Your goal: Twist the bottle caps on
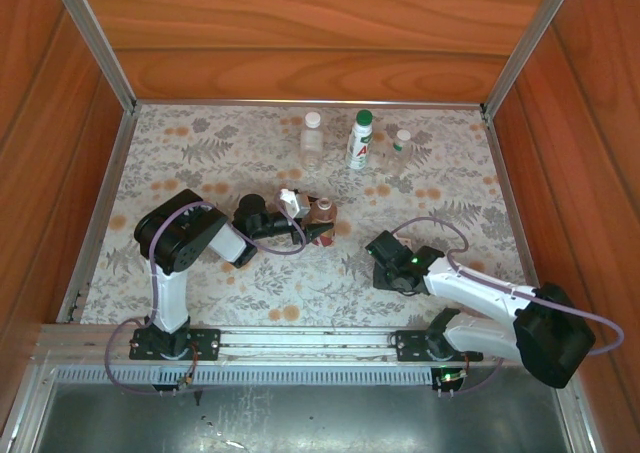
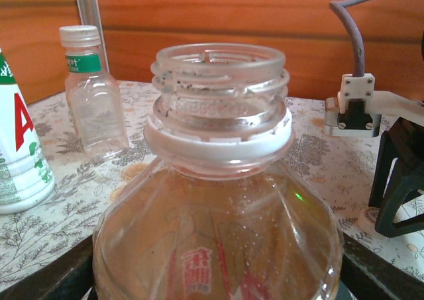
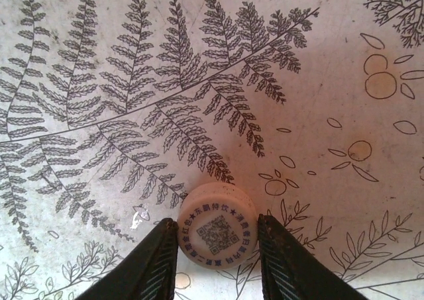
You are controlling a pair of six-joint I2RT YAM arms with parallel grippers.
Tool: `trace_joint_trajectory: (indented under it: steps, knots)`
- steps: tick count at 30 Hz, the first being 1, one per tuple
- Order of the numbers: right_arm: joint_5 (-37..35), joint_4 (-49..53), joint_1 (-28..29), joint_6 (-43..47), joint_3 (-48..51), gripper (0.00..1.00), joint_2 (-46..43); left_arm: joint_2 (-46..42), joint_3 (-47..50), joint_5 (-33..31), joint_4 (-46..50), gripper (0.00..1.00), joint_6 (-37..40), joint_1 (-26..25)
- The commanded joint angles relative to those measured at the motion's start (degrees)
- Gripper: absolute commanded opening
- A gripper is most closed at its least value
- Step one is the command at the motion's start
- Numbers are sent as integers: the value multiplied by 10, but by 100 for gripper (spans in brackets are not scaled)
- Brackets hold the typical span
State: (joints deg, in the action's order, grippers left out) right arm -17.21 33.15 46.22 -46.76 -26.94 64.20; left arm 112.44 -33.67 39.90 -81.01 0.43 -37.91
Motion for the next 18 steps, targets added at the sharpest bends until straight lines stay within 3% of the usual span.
trace_joint_trajectory:
  steps: [1, 9, 18]
  knots:
    - [-18, -2, 5, -5, -3, 33, 6, 11, 6, 14, -3, 68, 0, -4]
    - [-15, 37, 5, 33, -43, 33, 8, 13, 5, 16, -3, 68, -2, -4]
    - [24, 76, 5, 118, -174, 33, 25, 17, 4, 18, -4, 68, 0, -3]
